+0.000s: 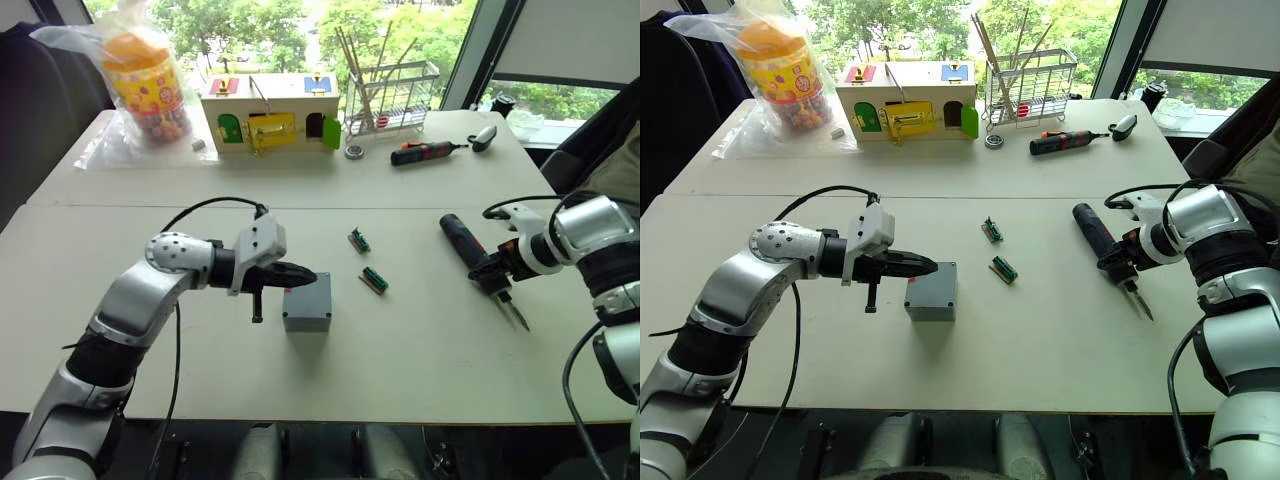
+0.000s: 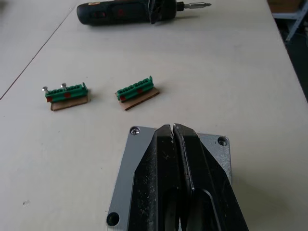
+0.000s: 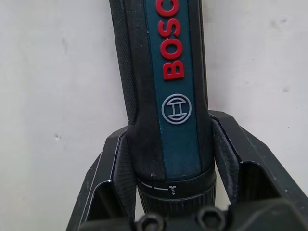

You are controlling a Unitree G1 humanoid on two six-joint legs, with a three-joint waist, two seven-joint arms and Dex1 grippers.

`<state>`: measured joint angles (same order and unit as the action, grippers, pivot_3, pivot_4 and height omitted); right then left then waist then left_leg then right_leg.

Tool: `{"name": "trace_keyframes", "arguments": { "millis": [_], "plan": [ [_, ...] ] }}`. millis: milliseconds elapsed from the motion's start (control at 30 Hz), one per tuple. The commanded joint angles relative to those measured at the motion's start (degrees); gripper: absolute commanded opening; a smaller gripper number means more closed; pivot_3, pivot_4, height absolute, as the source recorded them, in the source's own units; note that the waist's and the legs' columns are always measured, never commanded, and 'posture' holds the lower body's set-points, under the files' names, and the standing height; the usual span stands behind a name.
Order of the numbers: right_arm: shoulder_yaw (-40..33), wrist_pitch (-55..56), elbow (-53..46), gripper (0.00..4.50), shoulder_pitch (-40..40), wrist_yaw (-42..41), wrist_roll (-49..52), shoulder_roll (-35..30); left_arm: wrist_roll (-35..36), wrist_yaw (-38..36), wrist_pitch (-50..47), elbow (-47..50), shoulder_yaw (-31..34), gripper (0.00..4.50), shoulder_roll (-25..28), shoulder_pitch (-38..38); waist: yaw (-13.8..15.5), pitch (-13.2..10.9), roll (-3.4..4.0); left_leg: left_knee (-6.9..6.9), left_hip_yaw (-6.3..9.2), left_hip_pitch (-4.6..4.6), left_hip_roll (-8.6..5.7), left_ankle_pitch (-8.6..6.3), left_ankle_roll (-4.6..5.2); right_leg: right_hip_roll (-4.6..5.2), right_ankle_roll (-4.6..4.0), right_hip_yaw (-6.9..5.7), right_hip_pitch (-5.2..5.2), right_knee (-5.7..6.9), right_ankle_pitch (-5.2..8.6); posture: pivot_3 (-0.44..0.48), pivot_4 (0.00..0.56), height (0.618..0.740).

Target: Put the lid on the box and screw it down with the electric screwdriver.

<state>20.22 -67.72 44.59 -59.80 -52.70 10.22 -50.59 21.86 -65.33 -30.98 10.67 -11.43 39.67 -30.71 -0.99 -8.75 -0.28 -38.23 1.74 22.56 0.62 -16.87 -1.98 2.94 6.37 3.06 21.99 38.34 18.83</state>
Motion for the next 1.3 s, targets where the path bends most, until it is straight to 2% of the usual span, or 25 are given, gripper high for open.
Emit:
{"name": "trace_keyframes", "arguments": {
  "millis": [33,67,133,200,267,333,367,400,500,600,733,900,1100,1300],
  "plan": [
    [-11.8,-0.9,-2.2,1.80,-6.7,3.4,3.0,-1.1,0.6,-2.2,1.6,-3.0,2.5,0.00,1.2,-2.0,0.0,-0.1,0.31,0.02,-0.03,0.15,-0.02,0.00,0.00,0.02,0.00,0.03,0.21,0.05,0.00,0.000,0.150,0.736],
    [-14.1,-1.9,-3.4,1.80,-7.0,4.2,3.9,-0.7,0.6,-2.7,2.0,-3.9,2.6,0.00,1.5,-2.0,0.0,-0.1,0.34,0.01,-0.02,0.67,-0.02,0.02,-0.04,0.00,0.01,0.02,0.81,0.21,0.00,0.000,0.150,0.736],
    [-25.1,-2.7,-15.5,1.80,-3.8,5.7,9.7,0.5,0.5,-2.9,2.1,-6.7,3.1,0.00,1.4,-2.5,0.0,-0.1,0.35,0.03,-0.05,1.07,-0.04,0.24,-0.42,-0.03,0.00,0.03,1.37,0.52,0.00,0.000,0.150,0.736],
    [-38.0,0.6,-29.5,1.80,1.2,9.5,15.3,5.3,0.6,-3.7,2.1,-8.4,3.5,0.00,1.7,-2.5,-0.3,-0.1,0.35,0.05,-0.06,1.24,0.03,0.24,-0.41,-0.07,-0.01,-0.02,1.66,0.73,0.01,0.000,0.150,0.736],
    [-49.3,4.4,-47.0,1.80,7.7,15.1,21.6,15.0,2.1,-4.2,0.4,-8.1,4.1,0.00,1.7,-2.3,-0.5,-0.1,0.35,0.12,-0.01,1.29,0.11,0.22,-0.39,-0.21,-0.02,-0.05,1.70,0.71,0.01,0.000,0.150,0.736],
    [-53.2,1.6,-59.5,1.80,13.0,20.1,26.1,22.6,3.6,-4.5,-1.7,-6.7,4.6,0.00,1.9,-2.2,-0.3,-0.1,0.35,0.11,0.05,1.37,0.22,0.22,-0.39,-0.24,-0.04,-0.09,1.74,0.81,0.02,0.000,0.150,0.736],
    [-53.4,0.3,-62.7,1.80,14.3,22.1,27.2,24.7,4.0,-4.7,-2.2,-6.3,4.9,0.00,2.1,-2.1,-0.2,-0.1,0.35,0.04,0.13,1.41,0.26,0.23,-0.39,-0.24,-0.04,-0.12,1.76,0.89,0.02,0.000,0.150,0.736],
    [-53.2,-0.2,-65.7,1.80,15.7,23.6,28.8,26.8,4.4,-4.7,-2.7,-5.8,5.1,0.00,2.3,-1.9,0.0,-0.2,0.35,-0.01,0.14,1.41,0.26,0.24,-0.42,-0.19,-0.03,-0.11,1.74,0.94,0.02,0.000,0.150,0.736],
    [-50.5,4.5,-75.6,1.80,21.7,26.2,38.9,40.4,4.9,-3.9,-5.3,-3.5,4.4,0.00,2.2,-2.0,0.1,-0.1,0.30,-0.07,0.12,1.35,0.02,0.32,-0.53,0.08,-0.02,-0.09,1.60,0.87,0.01,0.000,0.150,0.736],
    [-43.6,12.1,-78.1,1.80,26.7,26.4,36.1,46.3,3.7,-4.4,-5.1,-4.0,3.1,0.00,2.5,-2.0,-0.2,-0.1,0.34,-0.06,0.09,1.07,0.00,0.31,-0.50,0.06,-0.02,-0.04,1.43,0.89,0.01,0.000,0.150,0.736],
    [-33.2,22.0,-75.7,1.80,31.8,23.1,31.0,48.3,1.2,-5.3,-3.5,-4.8,0.2,0.00,2.5,-1.8,-0.2,-0.1,0.33,-0.02,0.11,0.93,-0.13,0.31,-0.51,0.00,-0.02,-0.06,1.30,0.83,0.01,0.000,0.150,0.736],
    [-25.0,31.6,-71.2,1.80,35.9,20.7,25.6,48.1,-0.9,-5.7,-2.1,-5.0,-2.0,0.00,2.9,-1.0,-0.8,-0.1,0.33,0.00,0.11,0.91,-0.11,0.32,-0.53,-0.04,-0.02,-0.06,1.33,0.84,0.01,0.000,0.150,0.736],
    [-18.9,41.2,-65.9,1.80,38.4,18.8,18.1,45.4,-1.5,-5.0,-2.3,-5.2,-2.2,0.00,1.4,-1.2,-1.5,-0.1,0.33,0.02,0.14,0.91,-0.10,0.32,-0.53,-0.05,-0.02,-0.07,1.32,0.84,0.01,0.000,0.150,0.736],
    [-17.4,44.2,-63.9,1.80,39.7,18.7,17.9,45.1,-2.1,-4.8,-2.1,-5.4,-2.3,0.00,1.1,-1.1,-1.6,-0.1,0.33,0.02,0.15,0.88,-0.04,0.32,-0.53,-0.08,-0.02,-0.06,1.30,0.84,0.01,0.000,0.150,0.736]
  ]
}}
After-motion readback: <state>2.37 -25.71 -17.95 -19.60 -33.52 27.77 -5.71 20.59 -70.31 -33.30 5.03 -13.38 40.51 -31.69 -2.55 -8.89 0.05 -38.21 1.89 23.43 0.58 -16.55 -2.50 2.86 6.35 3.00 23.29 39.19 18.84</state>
